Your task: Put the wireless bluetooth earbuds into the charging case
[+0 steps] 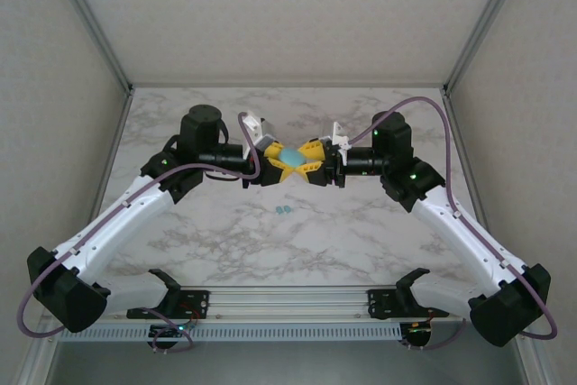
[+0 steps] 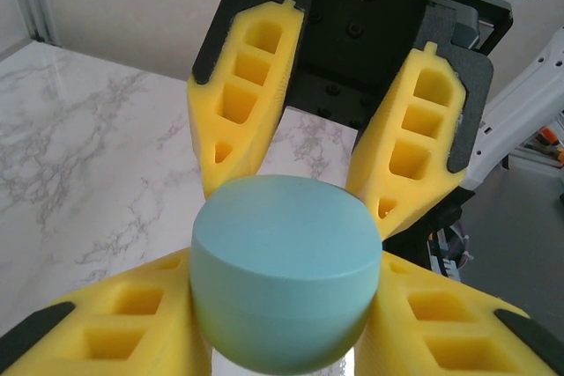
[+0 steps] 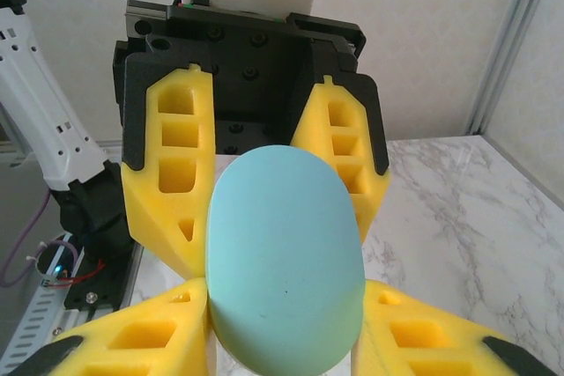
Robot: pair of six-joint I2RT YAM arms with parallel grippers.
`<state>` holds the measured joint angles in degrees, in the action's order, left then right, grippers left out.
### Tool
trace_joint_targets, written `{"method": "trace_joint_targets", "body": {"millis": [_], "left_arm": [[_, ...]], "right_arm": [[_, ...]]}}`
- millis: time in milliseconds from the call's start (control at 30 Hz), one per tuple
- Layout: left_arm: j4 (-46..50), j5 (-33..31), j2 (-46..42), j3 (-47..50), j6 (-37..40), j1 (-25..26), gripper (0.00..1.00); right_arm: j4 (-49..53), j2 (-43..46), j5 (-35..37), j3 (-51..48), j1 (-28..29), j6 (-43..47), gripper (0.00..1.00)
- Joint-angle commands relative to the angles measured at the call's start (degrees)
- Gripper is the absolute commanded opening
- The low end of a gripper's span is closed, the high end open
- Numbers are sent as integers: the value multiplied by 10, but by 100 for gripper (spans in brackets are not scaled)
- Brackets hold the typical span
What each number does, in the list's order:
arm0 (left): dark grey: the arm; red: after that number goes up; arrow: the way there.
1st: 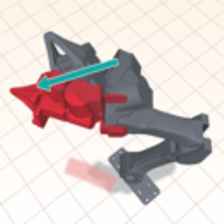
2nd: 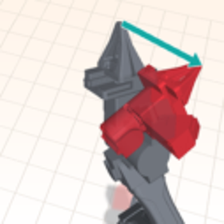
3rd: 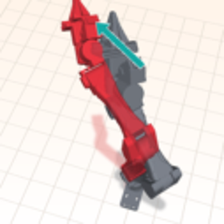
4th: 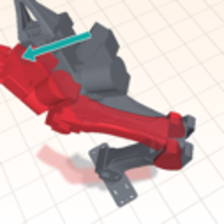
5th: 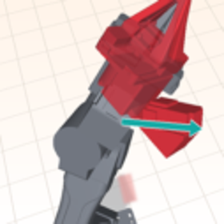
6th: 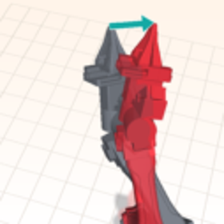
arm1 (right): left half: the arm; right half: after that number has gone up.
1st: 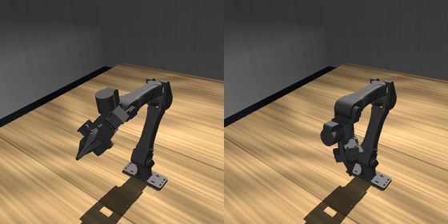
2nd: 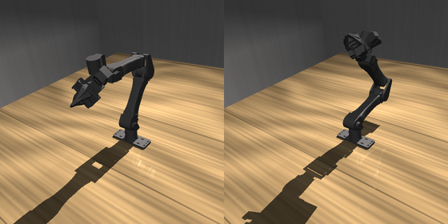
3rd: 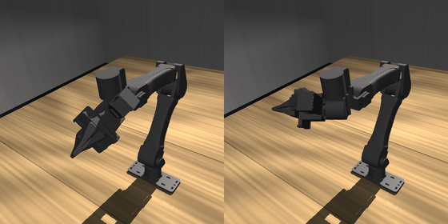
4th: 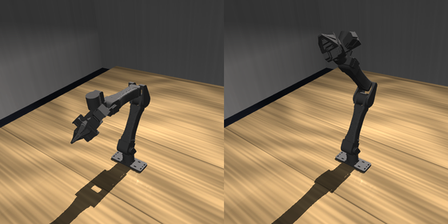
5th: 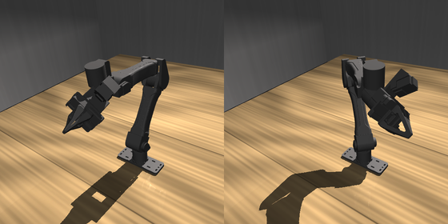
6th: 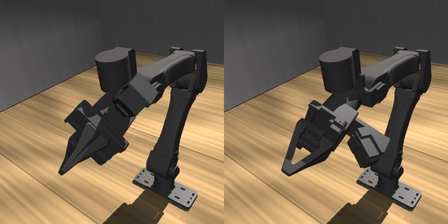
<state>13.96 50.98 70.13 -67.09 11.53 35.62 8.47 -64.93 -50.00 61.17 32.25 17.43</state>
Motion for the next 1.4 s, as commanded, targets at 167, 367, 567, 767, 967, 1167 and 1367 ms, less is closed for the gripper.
{"method": "trace_joint_targets", "body": {"millis": [167, 367, 567, 767, 967, 1167, 1367], "left_arm": [[-22, -8, -17, 8, 20, 2, 26], [-58, -21, -43, 44, 34, 6, 24], [-73, -35, -54, 55, 38, 10, 24], [-73, -36, -54, 56, 34, 12, 24], [-130, -50, -63, 79, -4, 12, 24], [-154, -74, -71, 95, -29, 12, 25], [-223, -153, -87, 140, -82, 10, 25]], "right_arm": [[5, 3, 60, 11, 2, -36, 44], [14, 1, 44, 24, -6, -94, 51], [38, -11, 52, 47, -8, -122, 56], [15, -14, 76, 51, -10, -156, 58], [39, -32, 125, 80, -10, -196, 61], [45, -43, 134, 102, -10, -230, 64], [48, -33, 95, 134, -10, -286, 71]]}}
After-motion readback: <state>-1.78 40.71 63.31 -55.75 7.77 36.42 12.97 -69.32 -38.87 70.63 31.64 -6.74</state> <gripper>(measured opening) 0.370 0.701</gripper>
